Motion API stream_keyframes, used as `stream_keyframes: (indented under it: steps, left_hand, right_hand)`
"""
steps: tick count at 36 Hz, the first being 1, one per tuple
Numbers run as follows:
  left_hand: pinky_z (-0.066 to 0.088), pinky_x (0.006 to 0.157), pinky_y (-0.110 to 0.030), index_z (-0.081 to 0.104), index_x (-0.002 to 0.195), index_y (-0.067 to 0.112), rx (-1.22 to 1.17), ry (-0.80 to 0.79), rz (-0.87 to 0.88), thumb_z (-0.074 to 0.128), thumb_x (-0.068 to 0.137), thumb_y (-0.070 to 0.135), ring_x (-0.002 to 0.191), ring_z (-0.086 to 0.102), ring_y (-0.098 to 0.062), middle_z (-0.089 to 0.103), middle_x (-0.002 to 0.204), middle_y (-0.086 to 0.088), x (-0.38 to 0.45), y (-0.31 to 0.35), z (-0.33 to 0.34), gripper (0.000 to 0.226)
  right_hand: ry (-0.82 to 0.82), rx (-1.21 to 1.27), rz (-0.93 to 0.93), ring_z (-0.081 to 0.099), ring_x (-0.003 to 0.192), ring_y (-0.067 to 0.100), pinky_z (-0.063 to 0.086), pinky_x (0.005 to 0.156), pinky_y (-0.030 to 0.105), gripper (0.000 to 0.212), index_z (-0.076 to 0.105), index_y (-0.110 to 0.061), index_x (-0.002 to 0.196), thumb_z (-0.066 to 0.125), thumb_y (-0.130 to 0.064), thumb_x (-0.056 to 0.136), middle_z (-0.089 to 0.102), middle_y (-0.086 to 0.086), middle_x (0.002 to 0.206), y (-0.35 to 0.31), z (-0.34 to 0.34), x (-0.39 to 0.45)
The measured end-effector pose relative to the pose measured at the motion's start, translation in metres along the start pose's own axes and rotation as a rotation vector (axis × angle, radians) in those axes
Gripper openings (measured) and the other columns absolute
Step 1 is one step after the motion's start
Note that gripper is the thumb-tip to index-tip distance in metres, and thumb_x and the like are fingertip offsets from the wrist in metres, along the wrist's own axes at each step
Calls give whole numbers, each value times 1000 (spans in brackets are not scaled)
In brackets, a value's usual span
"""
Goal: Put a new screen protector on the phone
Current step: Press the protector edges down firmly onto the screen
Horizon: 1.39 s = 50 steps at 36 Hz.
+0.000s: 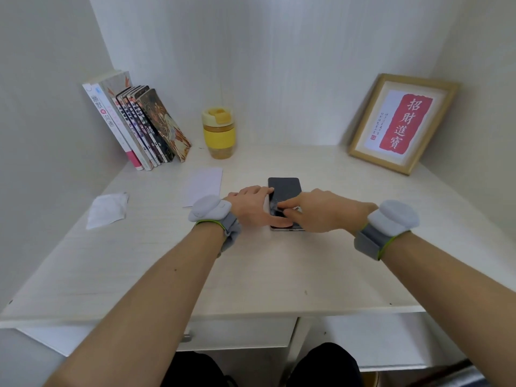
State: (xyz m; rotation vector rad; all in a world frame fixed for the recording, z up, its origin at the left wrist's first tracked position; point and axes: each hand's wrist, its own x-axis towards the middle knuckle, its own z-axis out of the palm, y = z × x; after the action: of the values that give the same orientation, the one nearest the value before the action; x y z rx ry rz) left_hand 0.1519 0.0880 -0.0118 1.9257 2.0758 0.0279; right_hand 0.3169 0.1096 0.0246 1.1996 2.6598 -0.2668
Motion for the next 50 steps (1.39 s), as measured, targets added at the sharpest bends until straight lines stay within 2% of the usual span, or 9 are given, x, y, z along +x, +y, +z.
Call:
stream_keyframes:
  steps: [4,7,13,15,19,25,30,37,50]
  left_hand:
    - [16,117,-43,5,153,27,14,-30,24,53,74,76,146,13,-18,13,159,3,2,-2,0,105]
    - [16,117,-42,0,153,31,-10,-47,59,57,70,77,146,10,-17,12,158,5,0,-5,0,111]
    - [15,118,-40,7,152,32,-33,-20,115,65,68,71,144,12,-16,17,155,6,-5,-8,6,109]
    - [16,118,-40,9,152,30,-50,-12,129,68,68,68,144,14,-16,18,155,5,-5,-8,5,109]
    - [17,118,-42,11,152,29,-98,-50,137,72,65,66,145,14,-17,18,157,5,-3,-11,2,112]
    - [17,118,-39,15,152,30,-103,-63,126,72,71,59,144,16,-18,20,156,5,0,-11,-4,103]
    - [16,119,-38,15,152,33,-109,-89,115,73,72,58,145,15,-17,19,157,6,1,-10,-6,101]
    - [17,118,-37,17,152,31,-103,-74,110,74,72,57,145,16,-18,18,157,5,-2,-9,-8,102]
    - [20,117,-36,19,151,30,-119,-76,100,76,70,55,143,20,-18,21,155,5,-2,-7,-9,102]
  right_hand:
    - [-9,-30,22,42,62,11,31,52,24,35,54,-21,123,26,-30,104,50,-1,88,-13,5,-13]
    - [11,-31,49,37,57,9,27,47,22,34,55,-18,121,27,-27,103,42,-5,78,-20,4,-21]
    - [-11,-15,127,42,61,17,30,46,27,34,53,-23,123,32,-30,98,49,3,95,-28,10,-18]
    - [10,0,145,45,63,20,34,49,28,31,55,-23,117,34,-34,96,50,4,96,-30,11,-15]
    - [41,-14,169,50,82,27,40,69,33,34,56,-21,117,36,-39,96,55,7,104,-32,12,-11]
    - [18,-26,141,49,68,22,35,50,27,31,56,-21,109,31,-34,97,52,4,95,-32,13,-14]
    - [71,-29,129,53,88,29,43,73,36,35,56,-23,114,29,-36,97,57,6,109,-34,17,-10]
    - [36,-33,148,52,88,29,41,69,34,31,54,-26,118,35,-27,93,52,4,104,-30,21,-9]
    - [58,-35,158,48,86,28,41,73,34,36,55,-22,120,32,-37,97,49,4,99,-34,11,-6]
